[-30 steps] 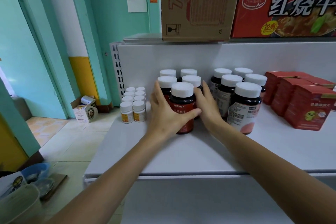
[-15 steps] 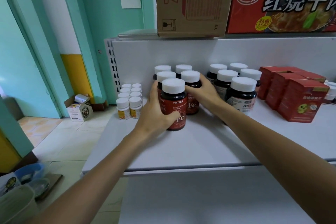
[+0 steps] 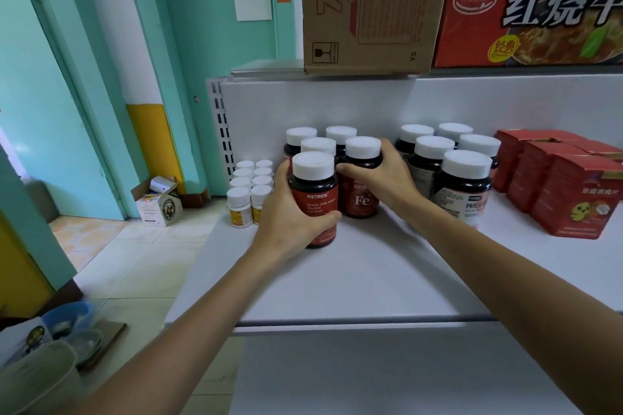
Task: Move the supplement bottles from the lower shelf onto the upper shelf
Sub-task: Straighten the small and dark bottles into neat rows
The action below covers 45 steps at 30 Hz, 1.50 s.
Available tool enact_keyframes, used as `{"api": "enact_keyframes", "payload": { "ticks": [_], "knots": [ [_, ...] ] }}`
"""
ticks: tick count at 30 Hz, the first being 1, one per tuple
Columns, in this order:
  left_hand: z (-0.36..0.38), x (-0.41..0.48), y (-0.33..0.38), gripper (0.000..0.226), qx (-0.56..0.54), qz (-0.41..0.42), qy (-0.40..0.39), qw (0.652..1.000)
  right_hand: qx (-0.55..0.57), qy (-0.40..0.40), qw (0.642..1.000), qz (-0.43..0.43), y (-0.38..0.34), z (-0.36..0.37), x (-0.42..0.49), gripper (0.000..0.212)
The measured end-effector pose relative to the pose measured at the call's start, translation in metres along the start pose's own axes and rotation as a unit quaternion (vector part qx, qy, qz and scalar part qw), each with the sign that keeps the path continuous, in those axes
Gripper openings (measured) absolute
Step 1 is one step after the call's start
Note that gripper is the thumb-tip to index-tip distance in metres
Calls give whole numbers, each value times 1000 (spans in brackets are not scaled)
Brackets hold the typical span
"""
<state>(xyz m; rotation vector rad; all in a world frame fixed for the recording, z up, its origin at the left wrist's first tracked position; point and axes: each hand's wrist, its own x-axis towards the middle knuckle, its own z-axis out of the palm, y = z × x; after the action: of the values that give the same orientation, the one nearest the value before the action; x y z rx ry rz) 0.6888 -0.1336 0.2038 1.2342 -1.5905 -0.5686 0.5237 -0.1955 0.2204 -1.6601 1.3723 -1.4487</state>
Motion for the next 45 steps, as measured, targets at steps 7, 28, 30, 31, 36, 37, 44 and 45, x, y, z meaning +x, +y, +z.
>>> {"api": "enact_keyframes", "payload": {
  "ticks": [7, 28, 30, 31, 36, 37, 44, 45],
  "knots": [
    [4, 12, 9, 64, -237, -88, -31, 967, 21, 18, 1000, 5, 1, 4, -6, 46],
    [22, 50, 1, 84, -276, -137, 1, 951, 56, 20, 996, 68, -10, 6, -3, 49],
    [19, 48, 3, 86, -275, -137, 0, 952, 47, 27, 997, 62, -12, 8, -4, 49],
    [16, 44, 7, 88, -275, -136, 3, 952, 45, 28, 997, 64, -13, 8, -5, 49],
    [8, 18, 17, 107, -220, -83, 9, 972, 44, 50, 997, 38, -11, 2, -16, 55],
    [8, 13, 15, 117, -200, -63, 3, 978, 43, 53, 997, 32, -8, 0, -19, 56],
    [21, 4, -5, 116, -75, 1, 1, 997, 53, 8, 998, 14, -9, 7, -33, 40],
    [21, 3, -5, 115, -82, 1, -2, 997, 60, 6, 998, 9, -7, 7, -34, 35]
  ]
}}
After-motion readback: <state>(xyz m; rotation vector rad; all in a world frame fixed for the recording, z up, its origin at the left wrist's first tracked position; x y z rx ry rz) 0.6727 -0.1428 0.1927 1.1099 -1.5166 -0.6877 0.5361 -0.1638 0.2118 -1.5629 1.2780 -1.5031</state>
